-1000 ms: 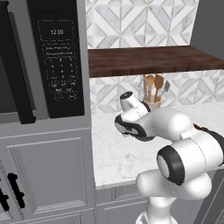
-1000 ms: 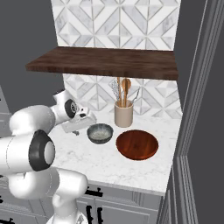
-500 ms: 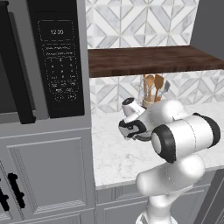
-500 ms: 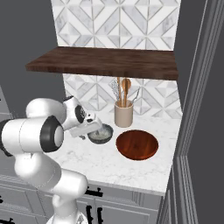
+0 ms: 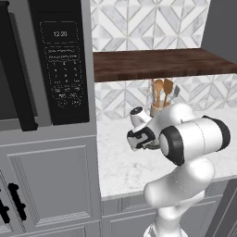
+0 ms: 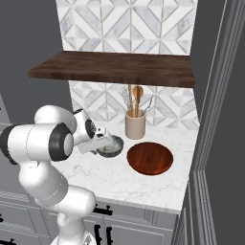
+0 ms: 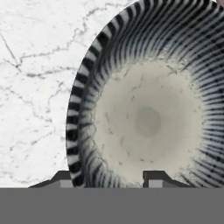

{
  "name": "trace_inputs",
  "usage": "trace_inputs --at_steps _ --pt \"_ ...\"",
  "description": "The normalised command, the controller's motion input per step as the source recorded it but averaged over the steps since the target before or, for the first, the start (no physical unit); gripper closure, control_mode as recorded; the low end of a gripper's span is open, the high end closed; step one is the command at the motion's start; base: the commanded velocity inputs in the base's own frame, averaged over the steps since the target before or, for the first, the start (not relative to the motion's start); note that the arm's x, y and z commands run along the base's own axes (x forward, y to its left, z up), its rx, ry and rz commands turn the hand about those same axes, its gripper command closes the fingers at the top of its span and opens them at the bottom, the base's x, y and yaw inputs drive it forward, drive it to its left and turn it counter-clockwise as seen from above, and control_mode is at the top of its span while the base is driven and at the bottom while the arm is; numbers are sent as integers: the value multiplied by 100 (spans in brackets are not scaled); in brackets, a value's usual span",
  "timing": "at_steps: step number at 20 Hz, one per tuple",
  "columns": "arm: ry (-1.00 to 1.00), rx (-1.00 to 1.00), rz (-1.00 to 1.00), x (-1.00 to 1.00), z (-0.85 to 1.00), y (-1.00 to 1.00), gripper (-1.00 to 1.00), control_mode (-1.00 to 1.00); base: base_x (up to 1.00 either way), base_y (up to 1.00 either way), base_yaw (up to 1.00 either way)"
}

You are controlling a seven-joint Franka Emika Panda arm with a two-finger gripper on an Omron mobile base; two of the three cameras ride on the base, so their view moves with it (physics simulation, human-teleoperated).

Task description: Pick up the bowls on the counter and stack them on top of one another in the open cabinet. Place the smaller bowl on top of the larger bowl.

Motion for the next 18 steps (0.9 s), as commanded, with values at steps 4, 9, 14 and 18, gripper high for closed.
trace_inputs --at_steps 4,9,14,18 --pt "-1 0 0 0 0 0 100 -100 0 0 0" --pt "-17 0 0 -20 33 -2 100 -100 0 0 0" --pt "-29 0 0 -32 82 -4 100 -100 0 0 0" --pt "-11 0 -2 -26 61 -52 100 -100 0 0 0"
